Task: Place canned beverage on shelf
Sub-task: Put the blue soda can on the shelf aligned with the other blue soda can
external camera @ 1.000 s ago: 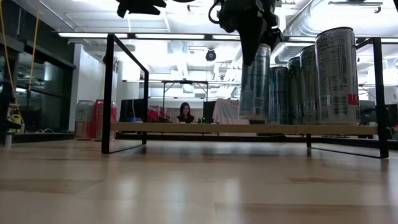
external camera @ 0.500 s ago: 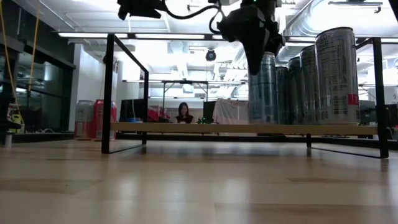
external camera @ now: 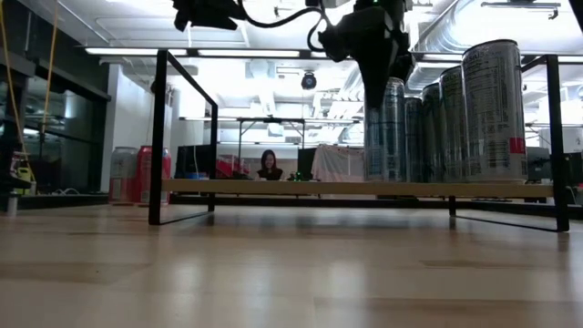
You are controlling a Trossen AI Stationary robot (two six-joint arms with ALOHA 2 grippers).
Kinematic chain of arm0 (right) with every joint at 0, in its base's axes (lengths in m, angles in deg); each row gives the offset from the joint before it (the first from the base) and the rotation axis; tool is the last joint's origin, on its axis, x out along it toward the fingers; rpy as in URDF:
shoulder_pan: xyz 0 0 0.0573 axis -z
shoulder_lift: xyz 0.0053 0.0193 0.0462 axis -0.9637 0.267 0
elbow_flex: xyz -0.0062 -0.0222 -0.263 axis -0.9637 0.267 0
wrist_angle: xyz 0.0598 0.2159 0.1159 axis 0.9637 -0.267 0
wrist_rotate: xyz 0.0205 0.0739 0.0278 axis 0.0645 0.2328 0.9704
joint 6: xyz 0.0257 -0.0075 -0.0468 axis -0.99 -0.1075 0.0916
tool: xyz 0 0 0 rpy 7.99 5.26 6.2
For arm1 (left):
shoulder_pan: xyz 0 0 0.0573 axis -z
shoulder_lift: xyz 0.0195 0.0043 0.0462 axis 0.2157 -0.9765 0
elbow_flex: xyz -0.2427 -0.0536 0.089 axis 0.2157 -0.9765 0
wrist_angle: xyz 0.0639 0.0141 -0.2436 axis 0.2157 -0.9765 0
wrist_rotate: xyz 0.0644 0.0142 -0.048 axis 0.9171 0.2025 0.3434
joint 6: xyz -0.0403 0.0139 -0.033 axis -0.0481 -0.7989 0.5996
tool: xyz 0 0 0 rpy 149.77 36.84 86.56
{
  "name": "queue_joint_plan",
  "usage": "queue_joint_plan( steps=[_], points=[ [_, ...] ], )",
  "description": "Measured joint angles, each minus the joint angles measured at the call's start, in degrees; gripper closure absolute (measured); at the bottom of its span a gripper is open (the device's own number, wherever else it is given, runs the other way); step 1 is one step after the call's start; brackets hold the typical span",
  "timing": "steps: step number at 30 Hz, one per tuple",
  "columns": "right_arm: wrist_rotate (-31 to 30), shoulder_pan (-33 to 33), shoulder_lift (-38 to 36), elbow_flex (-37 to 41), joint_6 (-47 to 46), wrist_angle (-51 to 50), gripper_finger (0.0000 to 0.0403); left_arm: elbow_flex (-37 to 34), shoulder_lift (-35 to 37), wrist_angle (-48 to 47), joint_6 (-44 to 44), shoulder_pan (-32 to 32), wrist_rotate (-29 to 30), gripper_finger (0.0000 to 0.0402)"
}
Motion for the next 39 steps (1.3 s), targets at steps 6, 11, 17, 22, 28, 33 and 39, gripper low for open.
queue_joint_plan(
  steps=[6, 11, 17, 22, 28, 33, 39],
  points=[
    [-0.43, 0.67, -0.40, -2.27, 6.70, -2.65, 0.0044, 0.00, 0.00, 0.07, 0.00, 0.00, 0.02, 0.0254],
    [-0.50, 2.45, -0.42, -7.89, 13.20, -5.05, 0.0037, 0.00, 0.00, 0.12, -0.02, 0.00, 0.02, 0.0254],
    [1.38, 3.81, -0.51, -15.36, 19.56, -1.81, 0.0036, 0.00, 0.01, 0.10, 0.08, 0.00, 0.02, 0.0254],
    [9.97, 2.51, -0.51, -17.21, 26.22, 1.40, 0.0036, 0.00, 0.02, 0.10, 0.09, 0.00, 0.02, 0.0254],
    [6.85, -0.57, -0.42, -11.79, 32.57, 0.17, 0.0058, 0.00, 0.02, 0.07, 0.10, 0.00, 0.02, 0.0254],
    [6.43, -3.26, -0.47, -11.47, 36.11, 6.36, 0.0208, 0.00, 0.02, 0.10, 0.10, 0.00, 0.03, 0.0254],
    [6.71, -4.09, -0.02, -12.02, 48.06, 5.34, 0.0380, 0.00, 0.02, 0.07, 1.44, 0.00, 0.04, 0.0254]
  ],
)
